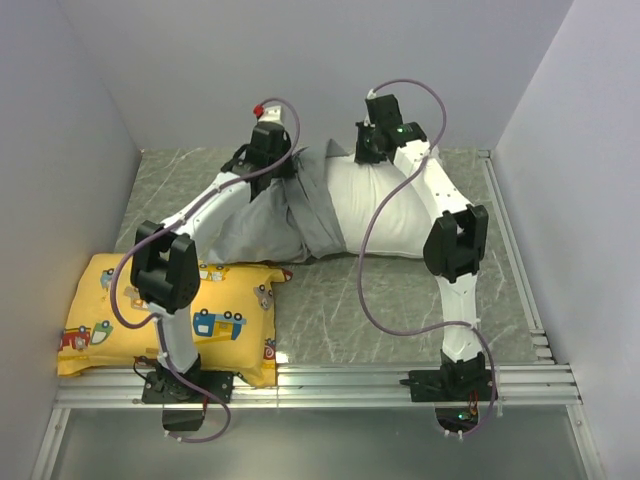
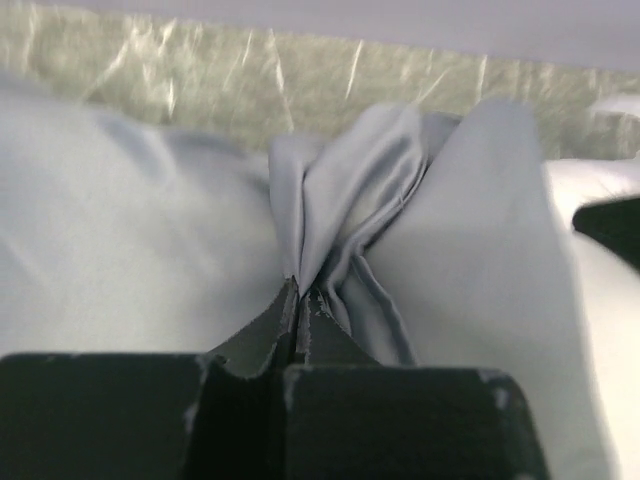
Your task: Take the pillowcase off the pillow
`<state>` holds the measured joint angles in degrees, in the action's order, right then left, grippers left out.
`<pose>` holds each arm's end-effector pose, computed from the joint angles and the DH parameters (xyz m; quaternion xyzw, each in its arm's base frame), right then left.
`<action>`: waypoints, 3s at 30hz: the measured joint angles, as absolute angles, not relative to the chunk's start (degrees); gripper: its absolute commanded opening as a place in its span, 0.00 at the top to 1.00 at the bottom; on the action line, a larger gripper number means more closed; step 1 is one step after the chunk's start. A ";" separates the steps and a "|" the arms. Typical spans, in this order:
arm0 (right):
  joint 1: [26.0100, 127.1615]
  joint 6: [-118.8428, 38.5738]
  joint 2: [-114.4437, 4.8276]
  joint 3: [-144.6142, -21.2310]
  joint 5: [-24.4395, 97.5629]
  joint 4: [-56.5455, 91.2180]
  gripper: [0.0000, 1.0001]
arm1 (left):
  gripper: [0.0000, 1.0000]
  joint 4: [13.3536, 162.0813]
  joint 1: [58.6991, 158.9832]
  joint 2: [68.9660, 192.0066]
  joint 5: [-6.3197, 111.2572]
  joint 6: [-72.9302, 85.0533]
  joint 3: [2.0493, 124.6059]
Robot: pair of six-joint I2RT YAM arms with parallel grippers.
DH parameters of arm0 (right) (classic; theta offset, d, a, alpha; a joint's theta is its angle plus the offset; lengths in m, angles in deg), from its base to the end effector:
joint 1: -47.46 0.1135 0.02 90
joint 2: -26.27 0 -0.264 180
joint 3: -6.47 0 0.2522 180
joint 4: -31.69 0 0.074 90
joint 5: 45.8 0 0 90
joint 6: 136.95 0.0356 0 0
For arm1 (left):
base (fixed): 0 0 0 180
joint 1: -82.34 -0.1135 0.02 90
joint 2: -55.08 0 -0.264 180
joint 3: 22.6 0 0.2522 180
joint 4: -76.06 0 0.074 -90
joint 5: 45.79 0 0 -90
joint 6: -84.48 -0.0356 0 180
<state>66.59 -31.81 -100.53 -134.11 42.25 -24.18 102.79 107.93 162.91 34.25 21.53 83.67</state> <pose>0.4762 0.1664 0.3115 -0.0387 0.9129 0.1345 0.3834 0.4076 -0.1884 0.3063 -0.0554 0.8546 -0.1597 0.4910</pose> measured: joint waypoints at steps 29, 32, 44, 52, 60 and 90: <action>86.94 -13.28 -34.54 -27.25 59.69 51.21 1.00 | 0.96 82.01 113.65 138.10 35.65 34.32 44.63; 91.14 -12.64 -35.90 -27.78 63.38 52.26 1.00 | 0.64 83.67 113.15 138.13 34.56 32.96 45.81; 103.90 -11.40 -41.82 -29.53 73.76 56.30 1.00 | 0.23 104.61 114.53 141.34 37.20 17.97 76.19; 104.87 -11.20 -43.09 -31.10 76.02 54.88 1.00 | 0.18 117.33 119.27 152.31 44.85 1.88 97.04; 104.95 -11.16 -43.94 -32.57 77.37 52.76 1.00 | 0.17 130.57 125.37 164.97 48.07 -7.43 102.01; 81.30 -11.44 -61.43 -67.71 64.91 30.36 1.00 | 1.00 115.71 120.65 162.63 33.51 -1.16 106.53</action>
